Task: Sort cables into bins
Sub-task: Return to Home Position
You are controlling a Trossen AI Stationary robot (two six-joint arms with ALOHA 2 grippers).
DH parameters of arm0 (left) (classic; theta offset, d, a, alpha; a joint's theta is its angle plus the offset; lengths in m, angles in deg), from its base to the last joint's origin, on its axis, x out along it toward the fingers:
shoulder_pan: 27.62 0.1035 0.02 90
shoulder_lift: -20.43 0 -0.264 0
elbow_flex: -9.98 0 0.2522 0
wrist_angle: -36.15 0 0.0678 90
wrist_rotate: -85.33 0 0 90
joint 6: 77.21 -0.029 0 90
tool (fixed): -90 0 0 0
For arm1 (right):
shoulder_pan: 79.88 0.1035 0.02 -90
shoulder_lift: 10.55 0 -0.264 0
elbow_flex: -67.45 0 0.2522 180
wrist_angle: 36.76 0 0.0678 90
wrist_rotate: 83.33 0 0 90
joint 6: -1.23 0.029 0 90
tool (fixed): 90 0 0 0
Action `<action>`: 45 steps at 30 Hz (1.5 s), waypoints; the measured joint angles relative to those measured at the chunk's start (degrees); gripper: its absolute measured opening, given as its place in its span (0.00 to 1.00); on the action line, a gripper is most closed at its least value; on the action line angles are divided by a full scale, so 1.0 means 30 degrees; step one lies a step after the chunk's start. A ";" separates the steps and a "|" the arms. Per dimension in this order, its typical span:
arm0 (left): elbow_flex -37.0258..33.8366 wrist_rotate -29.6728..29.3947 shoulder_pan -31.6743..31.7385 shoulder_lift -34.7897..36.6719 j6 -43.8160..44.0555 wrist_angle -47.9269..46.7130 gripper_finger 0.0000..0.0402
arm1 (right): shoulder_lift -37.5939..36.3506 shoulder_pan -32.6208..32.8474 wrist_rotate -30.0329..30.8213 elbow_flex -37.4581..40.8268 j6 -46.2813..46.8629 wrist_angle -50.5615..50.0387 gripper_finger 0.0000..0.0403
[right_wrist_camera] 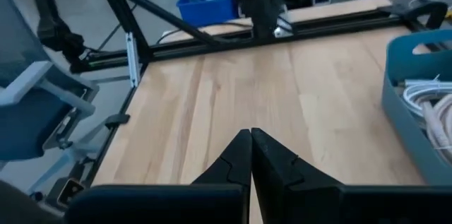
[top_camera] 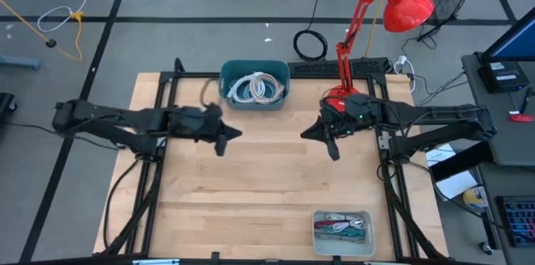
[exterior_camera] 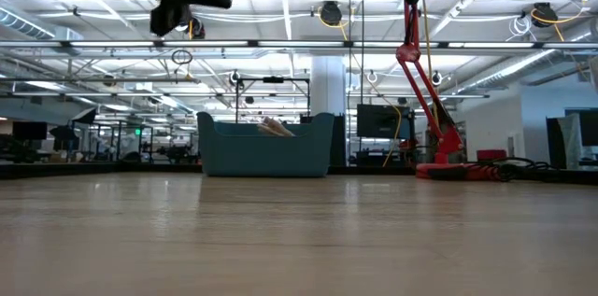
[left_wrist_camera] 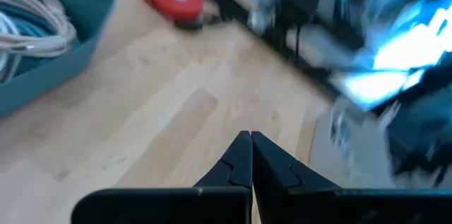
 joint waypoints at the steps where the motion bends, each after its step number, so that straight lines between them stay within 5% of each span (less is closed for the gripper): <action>1: -0.1179 -0.0359 -0.0109 0.0827 0.0574 0.1101 0.00 | -0.0121 0.0000 -0.0131 0.0006 -0.0010 -0.0191 0.00; 10: -1.0870 -0.3630 -0.1241 0.7542 0.4574 0.8510 0.00 | -0.0713 -0.0005 -0.0373 0.0014 0.0070 -0.0663 0.00; 17: -1.5487 -0.4565 -0.1704 1.0198 0.4867 1.3209 0.00 | -0.1009 0.0000 -0.0366 0.0014 0.0106 -0.1009 0.00; 23: -1.5469 -0.4021 -0.1697 1.0803 0.3237 1.0687 0.00 | -0.1058 0.0000 -0.0319 0.0014 0.0129 -0.0914 0.00; 32: -1.5454 0.0915 -0.1697 1.0803 -0.2099 1.1110 0.00 | -0.1084 0.0000 0.0696 0.0014 0.1612 -0.1058 0.00; 45: -1.5382 -0.1308 -0.0681 1.0760 -0.8753 0.4910 0.00 | -0.1084 -0.0022 0.3983 0.0014 0.3170 -0.1638 0.00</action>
